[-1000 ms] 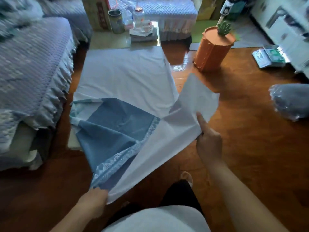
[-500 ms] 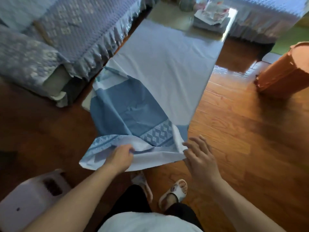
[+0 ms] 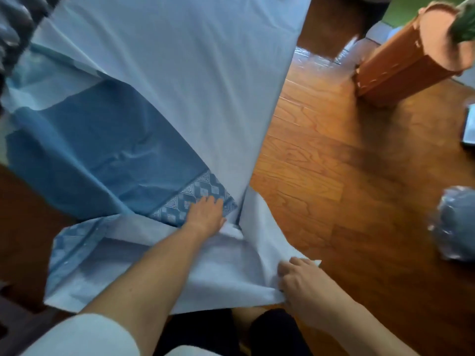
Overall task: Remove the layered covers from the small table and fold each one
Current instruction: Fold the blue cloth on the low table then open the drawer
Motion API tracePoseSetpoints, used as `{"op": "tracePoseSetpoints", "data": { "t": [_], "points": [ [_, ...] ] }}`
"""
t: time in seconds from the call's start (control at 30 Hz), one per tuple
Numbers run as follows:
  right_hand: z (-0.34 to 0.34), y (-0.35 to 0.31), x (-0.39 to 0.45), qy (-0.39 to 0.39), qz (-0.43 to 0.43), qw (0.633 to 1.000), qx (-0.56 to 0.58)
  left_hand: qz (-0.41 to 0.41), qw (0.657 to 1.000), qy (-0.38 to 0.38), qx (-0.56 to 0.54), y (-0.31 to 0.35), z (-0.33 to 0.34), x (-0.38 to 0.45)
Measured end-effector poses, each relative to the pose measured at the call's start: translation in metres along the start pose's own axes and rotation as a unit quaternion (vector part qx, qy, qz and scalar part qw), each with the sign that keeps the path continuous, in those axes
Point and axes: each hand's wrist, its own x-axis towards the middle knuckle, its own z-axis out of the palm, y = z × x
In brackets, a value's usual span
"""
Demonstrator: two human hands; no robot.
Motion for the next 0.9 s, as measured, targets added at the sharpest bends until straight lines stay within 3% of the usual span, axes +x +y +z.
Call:
{"op": "tracePoseSetpoints", "data": {
  "t": [0.07,0.13,0.27,0.43,0.53,0.6,0.73,0.83,0.9],
  "points": [
    [0.004,0.007,-0.002,-0.053,0.005,0.999,0.011,-0.027,0.999,0.011,0.016,0.011,0.010,0.008],
    [0.002,0.012,-0.001,-0.036,-0.010,0.999,0.038,-0.067,0.997,0.026,0.035,0.022,0.017,0.014],
    [-0.004,0.020,0.001,0.062,-0.050,0.992,0.097,-0.102,0.991,0.045,0.078,0.037,0.019,0.023],
    [-0.001,0.020,-0.001,0.200,-0.111,0.971,0.064,-0.077,0.987,0.056,0.129,0.048,0.034,0.017],
    [0.004,0.020,-0.003,0.263,-0.177,0.948,0.033,-0.085,0.992,0.042,0.082,0.045,0.025,0.012],
    [0.003,0.020,-0.008,0.299,-0.212,0.931,-0.003,-0.157,0.985,0.072,-0.024,0.033,0.008,-0.009],
    [-0.027,0.008,-0.021,0.358,-0.285,0.886,-0.071,-0.302,0.889,0.283,-0.195,-0.018,-0.057,-0.119],
    [-0.073,-0.019,-0.030,0.387,-0.323,0.853,-0.140,-0.357,0.786,0.466,-0.194,-0.069,-0.120,-0.245],
    [-0.108,-0.046,-0.040,0.395,-0.353,0.834,-0.159,-0.385,0.735,0.537,-0.152,-0.097,-0.159,-0.332]
  ]
}}
